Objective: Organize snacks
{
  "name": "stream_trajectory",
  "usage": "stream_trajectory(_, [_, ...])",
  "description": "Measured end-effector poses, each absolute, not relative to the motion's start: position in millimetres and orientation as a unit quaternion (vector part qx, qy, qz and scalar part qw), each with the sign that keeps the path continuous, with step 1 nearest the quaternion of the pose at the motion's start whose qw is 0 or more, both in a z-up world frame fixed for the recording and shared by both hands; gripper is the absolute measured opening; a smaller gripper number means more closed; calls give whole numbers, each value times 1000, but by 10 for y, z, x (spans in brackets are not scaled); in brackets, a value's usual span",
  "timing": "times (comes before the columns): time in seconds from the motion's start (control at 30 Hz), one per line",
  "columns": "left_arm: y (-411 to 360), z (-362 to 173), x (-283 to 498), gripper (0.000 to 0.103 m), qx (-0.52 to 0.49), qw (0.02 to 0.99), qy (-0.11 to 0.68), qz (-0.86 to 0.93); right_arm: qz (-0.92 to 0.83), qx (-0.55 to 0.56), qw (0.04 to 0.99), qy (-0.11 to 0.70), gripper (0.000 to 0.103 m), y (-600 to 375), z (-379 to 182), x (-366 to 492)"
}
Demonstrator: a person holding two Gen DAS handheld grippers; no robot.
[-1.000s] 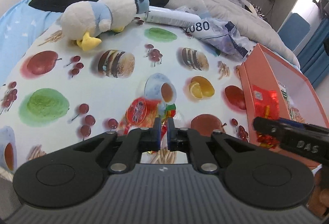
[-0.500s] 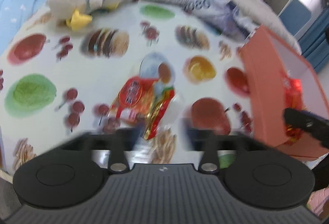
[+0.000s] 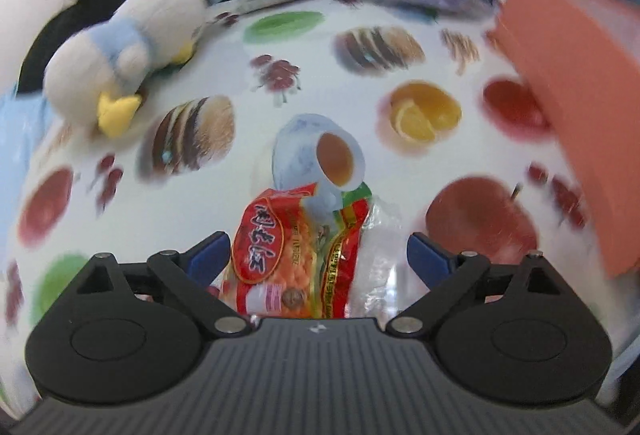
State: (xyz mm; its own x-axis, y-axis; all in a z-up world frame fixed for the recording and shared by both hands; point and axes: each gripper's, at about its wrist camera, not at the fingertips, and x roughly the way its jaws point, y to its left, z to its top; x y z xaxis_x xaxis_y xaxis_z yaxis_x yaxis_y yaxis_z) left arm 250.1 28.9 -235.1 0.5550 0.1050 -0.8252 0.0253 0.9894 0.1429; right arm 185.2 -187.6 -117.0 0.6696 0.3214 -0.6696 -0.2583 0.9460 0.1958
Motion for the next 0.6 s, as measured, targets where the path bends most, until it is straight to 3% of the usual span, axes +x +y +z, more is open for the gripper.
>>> stream_trajectory(0.13, [380,-2490,2540,87,51,878,475,20,163,41,912,375,55,-1862,-1183,1864])
stream_trajectory(0.23, [365,-2456,2529,63,64,882,467,27,164,43,911,375,55,-1865,-1197,1866])
stream_trajectory(0.27, [338,-2443,2525,49,78,882,464,32,163,44,911,376,55,-1871,-1206,1870])
stream_trajectory(0.33, [317,-2412,2521,42,87,882,462,32,162,47,910,379,55,-1890,-1221,1882])
stream_trajectory(0.4, [305,-2348,2499,28,91,885,456,29,164,54,908,382,55,-1911,-1219,1890])
stream_trajectory(0.6, [331,-2127,2390,17,59,891,449,33,168,52,905,388,55,-1942,-1207,1859])
